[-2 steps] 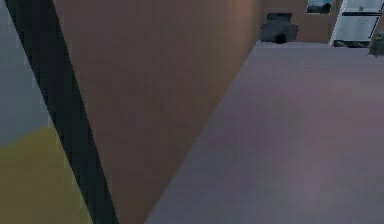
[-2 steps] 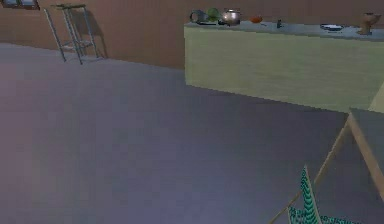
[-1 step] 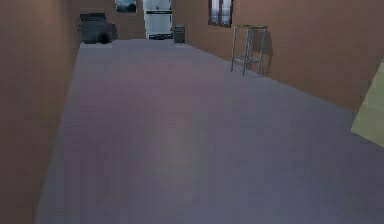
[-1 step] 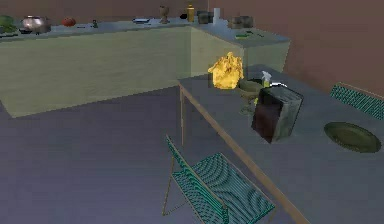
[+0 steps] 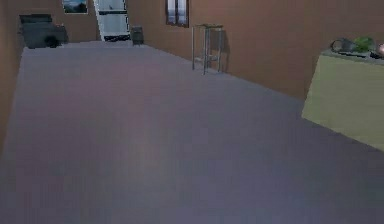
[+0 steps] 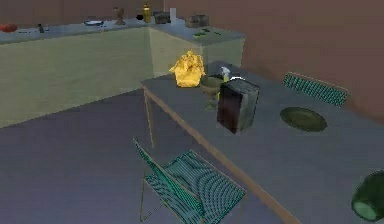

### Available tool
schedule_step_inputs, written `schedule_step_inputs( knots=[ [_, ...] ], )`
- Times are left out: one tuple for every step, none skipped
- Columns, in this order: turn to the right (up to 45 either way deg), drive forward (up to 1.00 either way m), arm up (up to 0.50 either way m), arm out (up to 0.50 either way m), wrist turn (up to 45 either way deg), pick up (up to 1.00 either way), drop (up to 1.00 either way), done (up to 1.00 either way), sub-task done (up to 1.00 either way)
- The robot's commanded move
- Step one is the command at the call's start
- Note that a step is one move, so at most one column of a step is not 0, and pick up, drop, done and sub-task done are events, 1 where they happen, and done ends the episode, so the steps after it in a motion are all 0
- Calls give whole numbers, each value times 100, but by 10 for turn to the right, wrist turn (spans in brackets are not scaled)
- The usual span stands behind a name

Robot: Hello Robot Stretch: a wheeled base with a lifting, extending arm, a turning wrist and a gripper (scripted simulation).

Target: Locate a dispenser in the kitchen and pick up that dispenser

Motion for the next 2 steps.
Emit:
schedule_step_inputs(
  knots=[
    [0, 25, 0, 0, 0, 0, 0, 0, 0],
    [450, 0, 0, 0, 0, 0, 0, 0, 0]
  ],
)
